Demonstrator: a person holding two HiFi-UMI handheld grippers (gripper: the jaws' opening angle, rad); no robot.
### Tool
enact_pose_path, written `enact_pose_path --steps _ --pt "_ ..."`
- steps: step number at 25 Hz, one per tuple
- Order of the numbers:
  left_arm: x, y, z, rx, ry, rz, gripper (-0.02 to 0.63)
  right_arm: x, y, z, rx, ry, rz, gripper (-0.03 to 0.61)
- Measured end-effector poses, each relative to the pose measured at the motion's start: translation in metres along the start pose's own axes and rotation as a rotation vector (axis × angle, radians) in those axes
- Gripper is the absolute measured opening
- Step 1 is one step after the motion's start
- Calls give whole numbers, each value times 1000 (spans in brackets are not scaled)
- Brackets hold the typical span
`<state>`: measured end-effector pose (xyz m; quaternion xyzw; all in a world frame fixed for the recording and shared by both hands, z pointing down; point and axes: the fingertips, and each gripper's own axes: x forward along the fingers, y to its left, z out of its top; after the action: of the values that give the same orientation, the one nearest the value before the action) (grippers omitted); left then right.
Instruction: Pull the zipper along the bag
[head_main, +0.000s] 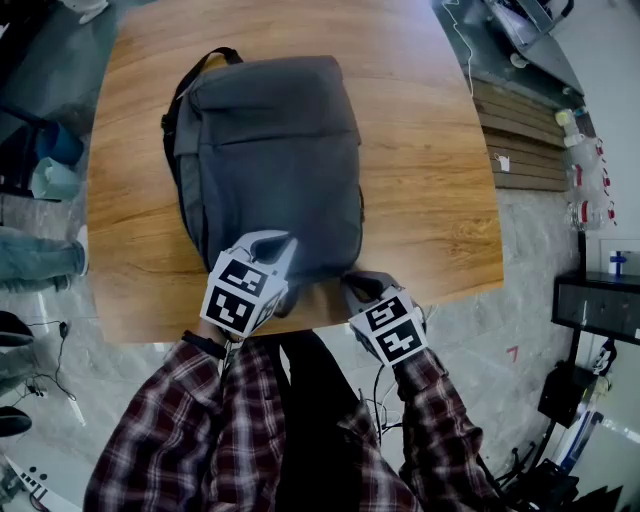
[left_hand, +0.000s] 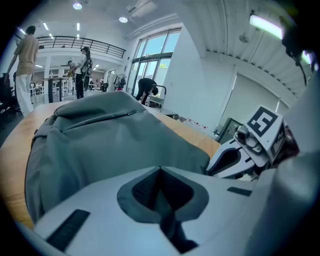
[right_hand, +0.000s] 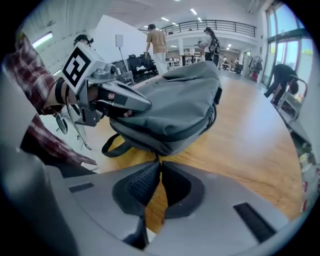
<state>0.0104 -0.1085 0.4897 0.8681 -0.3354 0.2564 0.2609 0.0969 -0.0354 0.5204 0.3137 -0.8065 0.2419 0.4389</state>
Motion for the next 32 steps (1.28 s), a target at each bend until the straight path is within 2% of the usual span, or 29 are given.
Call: enact_pose_path --steps 4,7,10,12,14,18,21,27,32 --pt "1 -2 3 25 22 27 10 -3 12 1 -9 -7 -5 12" --pt "-3 -6 14 77 26 84 11 -5 19 4 18 -25 -21 12" --pt "-13 -11 37 63 -72 160 11 -8 26 8 33 -37 -48 12" --pt "-19 -18 51 31 -149 167 11 -9 38 13 19 -49 -44 12" --pt "-17 -26 53 56 -172 149 11 -6 53 15 -30 -49 -36 12" --pt "4 -29 16 156 -103 81 11 2 60 4 -137 -27 -58 12" --pt "12 -32 2 240 -59 70 11 2 50 0 -206 -28 -96 12" --pt "12 -40 -2 286 -29 19 9 -6 -3 -4 -154 -39 -171 14" --pt "15 -48 -10 355 2 3 9 5 -43 12 -189 -22 -197 15"
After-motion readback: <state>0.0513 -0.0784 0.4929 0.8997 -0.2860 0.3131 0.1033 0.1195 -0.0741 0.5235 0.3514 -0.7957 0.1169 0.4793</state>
